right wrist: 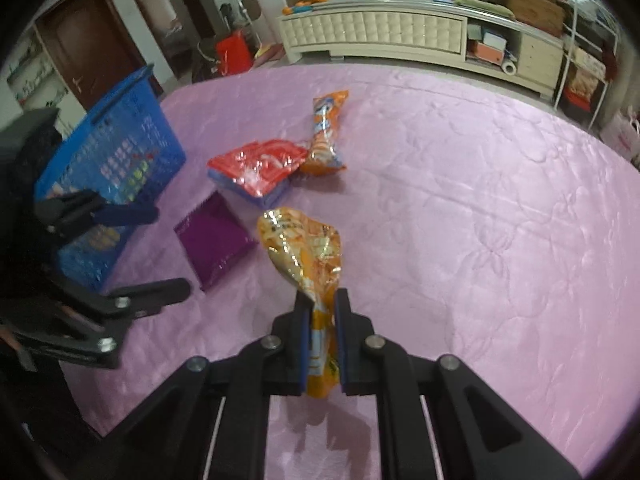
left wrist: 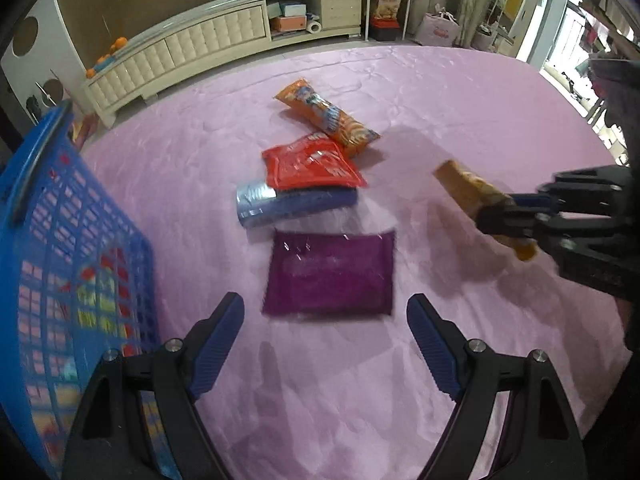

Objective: Organize snacks
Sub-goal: 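Grasp the purple packet with the left tool while the right tool holds the chip bag, then carry the purple packet and the chip bag over the blue basket with both tools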

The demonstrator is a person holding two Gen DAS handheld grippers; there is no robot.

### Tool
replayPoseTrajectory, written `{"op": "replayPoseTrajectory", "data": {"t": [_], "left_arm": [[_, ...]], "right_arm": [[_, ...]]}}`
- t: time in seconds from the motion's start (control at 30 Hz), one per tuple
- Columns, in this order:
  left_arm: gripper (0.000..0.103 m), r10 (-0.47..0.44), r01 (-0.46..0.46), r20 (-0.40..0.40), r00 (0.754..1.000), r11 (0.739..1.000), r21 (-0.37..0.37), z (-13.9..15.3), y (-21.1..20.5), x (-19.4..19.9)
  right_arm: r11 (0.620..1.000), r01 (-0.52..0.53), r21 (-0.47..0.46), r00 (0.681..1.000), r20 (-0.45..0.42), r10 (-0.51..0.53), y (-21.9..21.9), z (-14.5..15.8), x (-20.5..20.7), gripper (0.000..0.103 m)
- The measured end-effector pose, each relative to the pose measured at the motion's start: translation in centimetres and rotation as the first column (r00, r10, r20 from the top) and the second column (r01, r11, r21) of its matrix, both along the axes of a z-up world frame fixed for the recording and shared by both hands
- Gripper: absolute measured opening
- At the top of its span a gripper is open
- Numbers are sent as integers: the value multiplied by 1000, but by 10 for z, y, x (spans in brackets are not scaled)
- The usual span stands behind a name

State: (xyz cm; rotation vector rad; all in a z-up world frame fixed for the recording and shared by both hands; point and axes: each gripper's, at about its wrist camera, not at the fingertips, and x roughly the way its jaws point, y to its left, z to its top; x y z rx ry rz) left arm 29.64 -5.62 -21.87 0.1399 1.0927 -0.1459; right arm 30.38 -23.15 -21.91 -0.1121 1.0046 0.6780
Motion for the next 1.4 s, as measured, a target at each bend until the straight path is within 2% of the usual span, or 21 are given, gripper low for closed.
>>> {"op": "replayPoseTrajectory", "data": {"t": [0.13,0.3,0.5,0.53,0.57,0.7,0.9,1.07,1.4], "left_arm": [[82,-9,9,-28,1000,1000,24,-12,-5,17],[83,-52,52,-45,998,999,-6,-25,-15,25],[83,34,-36,-52,998,999,-33,-26,-10,37],[82,41,-42,-53,998,999,-31,-26,-11,37],[73,47,-48,-52,998,998,-32,-25,-11,36],[55,57,-58,-58,997,998,-31,-19,-9,36],[53,83,-83,-8,997,996,-28,2,-10,16],[53,75,-72,77,994,996,-44,38,-17,-9],[53,46,-34,233,971,998,-54,106,-14,-55]], "right_arm": [[1000,-12,4,1000,-3,12,4,0,1,14],[1000,-9,20,1000,0,9,3,6,5,14],[1000,-8,28,1000,26,8,1,18,6,14],[1000,-6,22,1000,27,6,0,18,6,14],[1000,-4,19,1000,25,3,0,16,7,14],[1000,8,13,1000,6,-8,-1,13,10,14],[1000,-11,-3,1000,23,11,6,17,4,14],[1000,-17,-20,998,54,18,11,31,-8,14],[999,-28,-37,986,166,33,27,100,-55,14]]}}
